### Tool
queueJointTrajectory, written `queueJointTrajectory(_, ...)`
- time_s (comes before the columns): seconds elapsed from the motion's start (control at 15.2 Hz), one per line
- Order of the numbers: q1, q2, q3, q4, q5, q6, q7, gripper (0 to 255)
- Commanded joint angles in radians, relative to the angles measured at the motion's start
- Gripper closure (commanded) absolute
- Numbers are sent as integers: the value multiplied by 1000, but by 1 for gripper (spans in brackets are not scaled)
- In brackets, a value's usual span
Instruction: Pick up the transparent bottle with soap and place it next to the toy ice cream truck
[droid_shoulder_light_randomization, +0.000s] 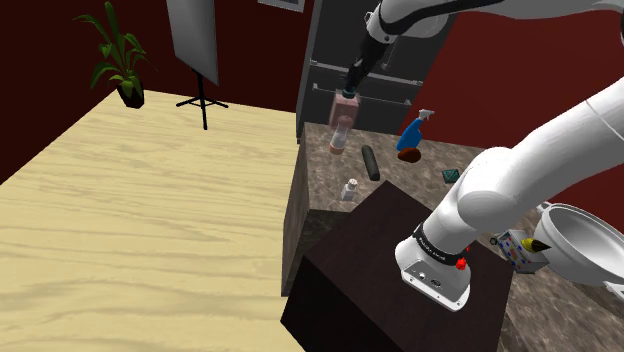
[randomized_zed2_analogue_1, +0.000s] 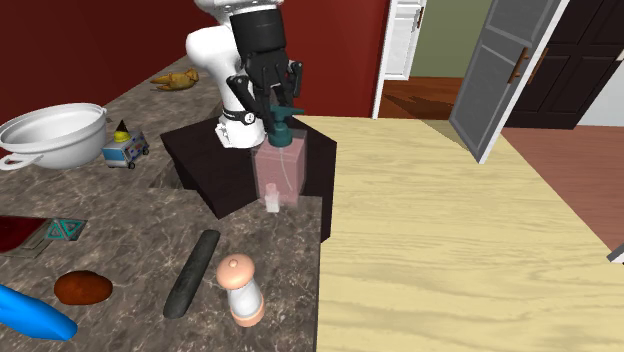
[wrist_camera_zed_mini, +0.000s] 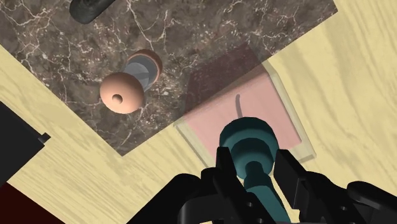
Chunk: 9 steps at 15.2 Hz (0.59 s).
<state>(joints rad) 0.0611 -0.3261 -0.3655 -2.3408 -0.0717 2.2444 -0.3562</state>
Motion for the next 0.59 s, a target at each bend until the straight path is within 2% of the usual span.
queueJointTrajectory(0.0, 0, -8, 3, 19, -2, -27, 2, 255)
queueJointTrajectory(0.33, 0, -23, 10, 66, -4, -88, 7, 255)
queueJointTrajectory(0.53, -36, -115, -11, -6, -37, -104, -25, 255)
